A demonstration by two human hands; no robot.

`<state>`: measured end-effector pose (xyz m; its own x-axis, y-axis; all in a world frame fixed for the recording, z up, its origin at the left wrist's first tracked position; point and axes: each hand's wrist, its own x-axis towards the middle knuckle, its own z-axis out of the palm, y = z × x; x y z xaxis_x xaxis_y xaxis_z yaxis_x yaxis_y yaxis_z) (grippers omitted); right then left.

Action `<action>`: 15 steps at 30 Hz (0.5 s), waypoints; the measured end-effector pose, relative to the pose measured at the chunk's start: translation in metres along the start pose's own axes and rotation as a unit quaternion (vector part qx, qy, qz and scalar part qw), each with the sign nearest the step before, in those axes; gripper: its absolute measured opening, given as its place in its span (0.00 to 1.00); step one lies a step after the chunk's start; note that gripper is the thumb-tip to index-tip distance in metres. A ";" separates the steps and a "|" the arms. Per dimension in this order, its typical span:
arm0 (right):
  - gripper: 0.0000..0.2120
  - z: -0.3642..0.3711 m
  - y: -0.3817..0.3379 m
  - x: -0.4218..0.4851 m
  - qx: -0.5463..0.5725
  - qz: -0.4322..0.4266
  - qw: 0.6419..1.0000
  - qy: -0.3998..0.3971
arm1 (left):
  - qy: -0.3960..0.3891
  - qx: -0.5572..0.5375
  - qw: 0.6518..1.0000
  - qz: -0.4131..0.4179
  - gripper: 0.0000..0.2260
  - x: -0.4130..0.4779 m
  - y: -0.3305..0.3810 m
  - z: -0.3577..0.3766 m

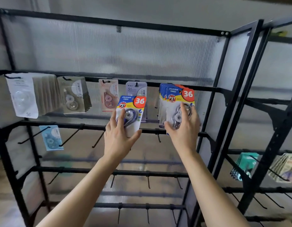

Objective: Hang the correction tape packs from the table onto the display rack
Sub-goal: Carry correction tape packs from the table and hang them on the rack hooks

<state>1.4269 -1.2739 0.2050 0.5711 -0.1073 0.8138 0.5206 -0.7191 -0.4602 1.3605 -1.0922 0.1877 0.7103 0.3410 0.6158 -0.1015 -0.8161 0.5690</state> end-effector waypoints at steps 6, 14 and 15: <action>0.35 0.008 0.013 0.012 -0.035 -0.003 0.999 -0.026 | 0.011 0.000 1.000 -0.021 0.39 0.001 -0.001 0.012; 0.37 0.029 0.021 0.000 -0.060 -0.020 0.994 -0.088 | 0.024 0.001 1.000 -0.021 0.39 0.001 0.007 0.021; 0.38 0.030 0.024 -0.005 -0.067 -0.026 0.992 -0.104 | 0.024 -0.001 1.000 -0.017 0.39 0.001 0.009 0.022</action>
<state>1.4558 -1.2698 0.1797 0.6719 0.0671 0.7376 0.4722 -0.8061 -0.3568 1.3753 -1.1093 0.1812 0.6791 0.3913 0.6211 -0.0780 -0.8028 0.5911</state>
